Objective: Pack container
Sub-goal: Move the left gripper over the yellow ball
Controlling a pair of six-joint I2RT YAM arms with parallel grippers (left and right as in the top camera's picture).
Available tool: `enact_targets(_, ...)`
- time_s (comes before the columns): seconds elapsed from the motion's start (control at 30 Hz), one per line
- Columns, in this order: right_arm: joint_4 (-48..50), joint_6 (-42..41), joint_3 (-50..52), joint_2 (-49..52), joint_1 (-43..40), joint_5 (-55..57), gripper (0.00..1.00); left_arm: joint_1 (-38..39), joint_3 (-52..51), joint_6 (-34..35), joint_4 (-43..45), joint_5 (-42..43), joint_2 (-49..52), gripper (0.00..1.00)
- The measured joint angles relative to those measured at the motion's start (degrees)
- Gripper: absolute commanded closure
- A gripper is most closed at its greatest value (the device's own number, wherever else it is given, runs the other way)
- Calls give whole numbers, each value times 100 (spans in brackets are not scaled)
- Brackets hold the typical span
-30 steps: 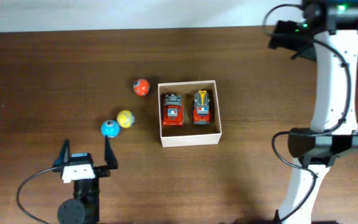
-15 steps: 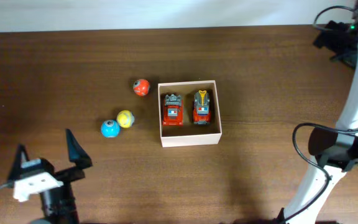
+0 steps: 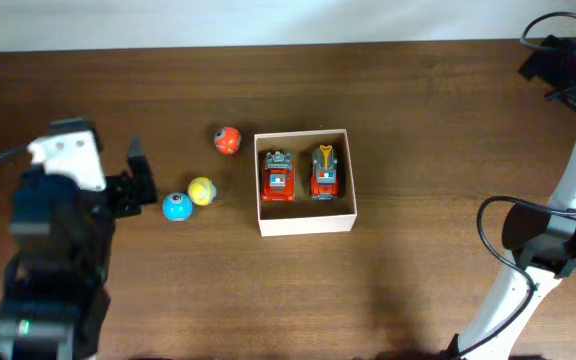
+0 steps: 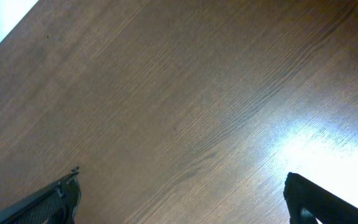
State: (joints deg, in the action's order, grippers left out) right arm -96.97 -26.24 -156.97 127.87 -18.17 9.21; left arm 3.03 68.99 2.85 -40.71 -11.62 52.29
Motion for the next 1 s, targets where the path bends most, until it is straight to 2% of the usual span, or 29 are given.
enact_targets(0.43,0,-11,0,0,0,0,1,0,7,0,-326,1261,1891,1)
enact_targets(0.77,0,-13,0,2,0,0,1,-4,13,7,-321,1272,3615,1)
enact_targets(1.0,0,-15,0,0,0,0,1,-7,13,22,-297,1268,4301,1)
